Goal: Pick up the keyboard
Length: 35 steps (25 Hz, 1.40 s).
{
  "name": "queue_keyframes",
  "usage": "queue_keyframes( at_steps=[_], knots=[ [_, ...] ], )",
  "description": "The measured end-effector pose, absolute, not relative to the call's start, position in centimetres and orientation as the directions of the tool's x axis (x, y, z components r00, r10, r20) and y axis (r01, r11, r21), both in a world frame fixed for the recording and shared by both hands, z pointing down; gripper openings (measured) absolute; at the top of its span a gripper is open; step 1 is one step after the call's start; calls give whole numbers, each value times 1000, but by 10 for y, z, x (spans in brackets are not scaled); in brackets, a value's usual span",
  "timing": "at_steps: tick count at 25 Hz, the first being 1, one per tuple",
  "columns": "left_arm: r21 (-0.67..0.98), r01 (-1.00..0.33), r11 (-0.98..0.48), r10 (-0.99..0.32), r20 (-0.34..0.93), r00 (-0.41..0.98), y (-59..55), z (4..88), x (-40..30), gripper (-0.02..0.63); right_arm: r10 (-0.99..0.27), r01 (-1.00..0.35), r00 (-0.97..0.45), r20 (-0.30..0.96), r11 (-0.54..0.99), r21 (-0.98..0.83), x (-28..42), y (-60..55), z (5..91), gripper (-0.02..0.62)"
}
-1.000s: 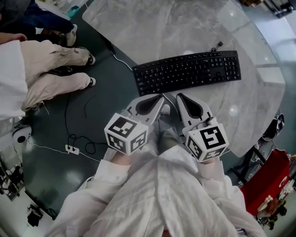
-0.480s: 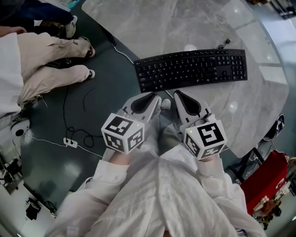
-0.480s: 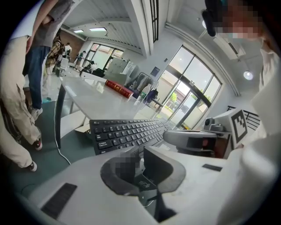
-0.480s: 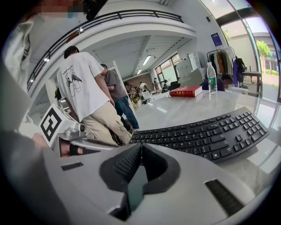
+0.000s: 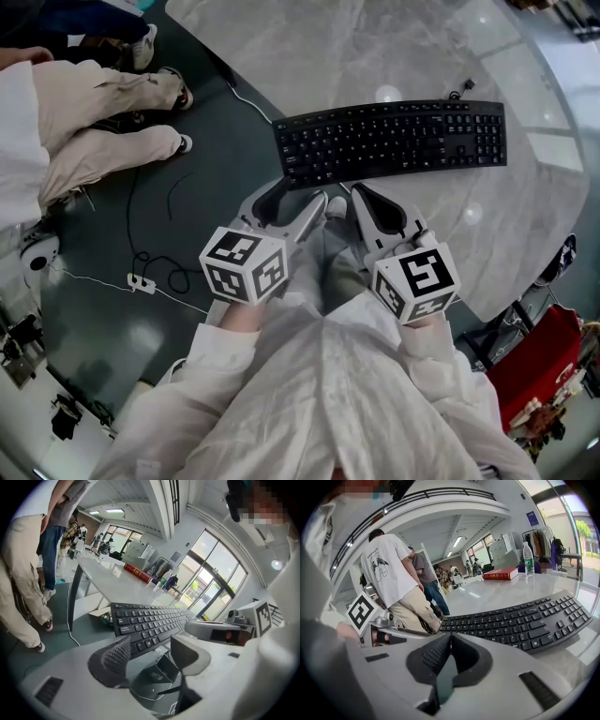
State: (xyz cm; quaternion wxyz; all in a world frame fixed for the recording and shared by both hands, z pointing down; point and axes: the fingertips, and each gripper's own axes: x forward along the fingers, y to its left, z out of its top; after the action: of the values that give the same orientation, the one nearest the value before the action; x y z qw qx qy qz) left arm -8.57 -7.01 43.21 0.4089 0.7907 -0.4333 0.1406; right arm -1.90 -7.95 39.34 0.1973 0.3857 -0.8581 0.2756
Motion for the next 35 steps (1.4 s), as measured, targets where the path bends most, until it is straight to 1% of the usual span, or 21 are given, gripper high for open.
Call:
queue_keyframes(
  at_steps=[6, 9, 16, 27, 35],
  knots=[
    [524, -817, -243, -585, 593, 554, -76, 439, -102, 279, -552, -774, -621, 556, 545, -323, -22, -82, 397, 31],
    [529, -820, -219, -587, 600, 544, -80, 442, -107, 302, -548, -774, -620, 561, 543, -326, -22, -83, 399, 31],
    [563, -805, -188, -571, 604, 556, -92, 455, -108, 328, -544, -774, -619, 567, 544, -323, -20, -87, 400, 31],
    [635, -756, -158, -512, 603, 612, -102, 473, -106, 331, -570, -803, -585, 577, 505, -316, -1, -95, 402, 31],
    [617, -754, -225, -477, 605, 638, -108, 481, -95, 333, -590, -828, -553, 589, 469, -307, 16, -99, 408, 31]
  ],
)
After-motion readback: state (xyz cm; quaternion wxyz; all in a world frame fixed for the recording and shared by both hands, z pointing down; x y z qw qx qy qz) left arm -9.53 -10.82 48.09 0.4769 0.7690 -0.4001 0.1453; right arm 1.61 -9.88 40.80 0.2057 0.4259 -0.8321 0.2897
